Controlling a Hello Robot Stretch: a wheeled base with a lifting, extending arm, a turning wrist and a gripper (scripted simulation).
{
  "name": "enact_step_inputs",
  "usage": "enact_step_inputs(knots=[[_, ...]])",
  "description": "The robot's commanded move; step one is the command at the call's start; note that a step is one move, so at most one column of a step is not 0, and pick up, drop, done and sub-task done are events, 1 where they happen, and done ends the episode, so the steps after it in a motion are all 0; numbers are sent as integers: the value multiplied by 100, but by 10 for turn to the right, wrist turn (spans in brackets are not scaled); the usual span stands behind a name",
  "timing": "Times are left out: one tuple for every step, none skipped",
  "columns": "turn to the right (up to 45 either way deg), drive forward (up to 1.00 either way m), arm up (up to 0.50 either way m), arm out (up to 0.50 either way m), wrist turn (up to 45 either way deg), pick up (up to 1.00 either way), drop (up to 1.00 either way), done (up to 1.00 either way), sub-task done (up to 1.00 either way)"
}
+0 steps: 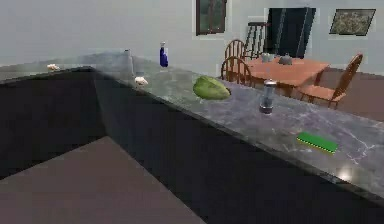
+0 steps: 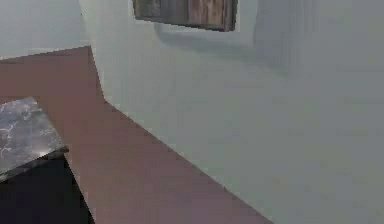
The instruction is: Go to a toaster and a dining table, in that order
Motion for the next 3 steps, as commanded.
enact_step_inputs(knots=[[450,0,0,0,0,0,0,0,0],[330,0,0,0,0,0,0,0,0],[0,50,0,0,0,0,0,0,0]])
